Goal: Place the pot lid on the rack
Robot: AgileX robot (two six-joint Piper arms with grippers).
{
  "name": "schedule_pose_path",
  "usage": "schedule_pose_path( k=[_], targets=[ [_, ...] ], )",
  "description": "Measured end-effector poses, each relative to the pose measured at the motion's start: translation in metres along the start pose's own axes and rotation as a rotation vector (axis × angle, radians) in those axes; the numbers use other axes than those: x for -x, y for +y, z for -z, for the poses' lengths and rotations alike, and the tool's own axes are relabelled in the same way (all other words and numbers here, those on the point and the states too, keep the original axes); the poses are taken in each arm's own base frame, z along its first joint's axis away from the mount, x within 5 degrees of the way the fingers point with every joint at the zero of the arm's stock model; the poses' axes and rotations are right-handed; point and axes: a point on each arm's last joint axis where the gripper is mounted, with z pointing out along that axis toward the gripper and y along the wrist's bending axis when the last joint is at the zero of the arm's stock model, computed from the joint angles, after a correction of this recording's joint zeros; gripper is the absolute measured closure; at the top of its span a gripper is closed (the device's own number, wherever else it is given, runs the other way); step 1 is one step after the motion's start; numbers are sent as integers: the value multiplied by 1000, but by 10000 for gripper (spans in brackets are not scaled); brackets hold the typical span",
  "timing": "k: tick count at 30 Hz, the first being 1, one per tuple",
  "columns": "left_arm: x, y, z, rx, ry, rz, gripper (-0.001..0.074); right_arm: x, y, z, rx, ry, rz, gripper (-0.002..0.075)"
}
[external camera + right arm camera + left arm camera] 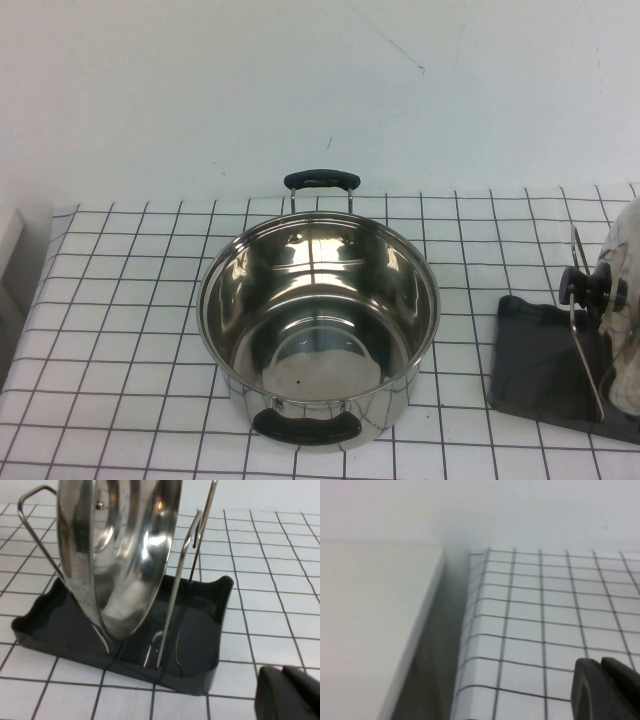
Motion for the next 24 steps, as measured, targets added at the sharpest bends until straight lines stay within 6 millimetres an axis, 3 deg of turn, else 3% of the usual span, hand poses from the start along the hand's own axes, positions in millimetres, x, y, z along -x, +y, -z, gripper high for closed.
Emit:
schedule_pose_path(
  k=[8,14,24],
  targets=[
    [-5,4,0,128,43,59,737,0,0,0,0,0,0,729],
    [-5,0,1,38,72,51,737,0,0,0,0,0,0,729],
    [3,-3,0,-98,-37,-8,737,0,0,0,0,0,0,729]
  ],
)
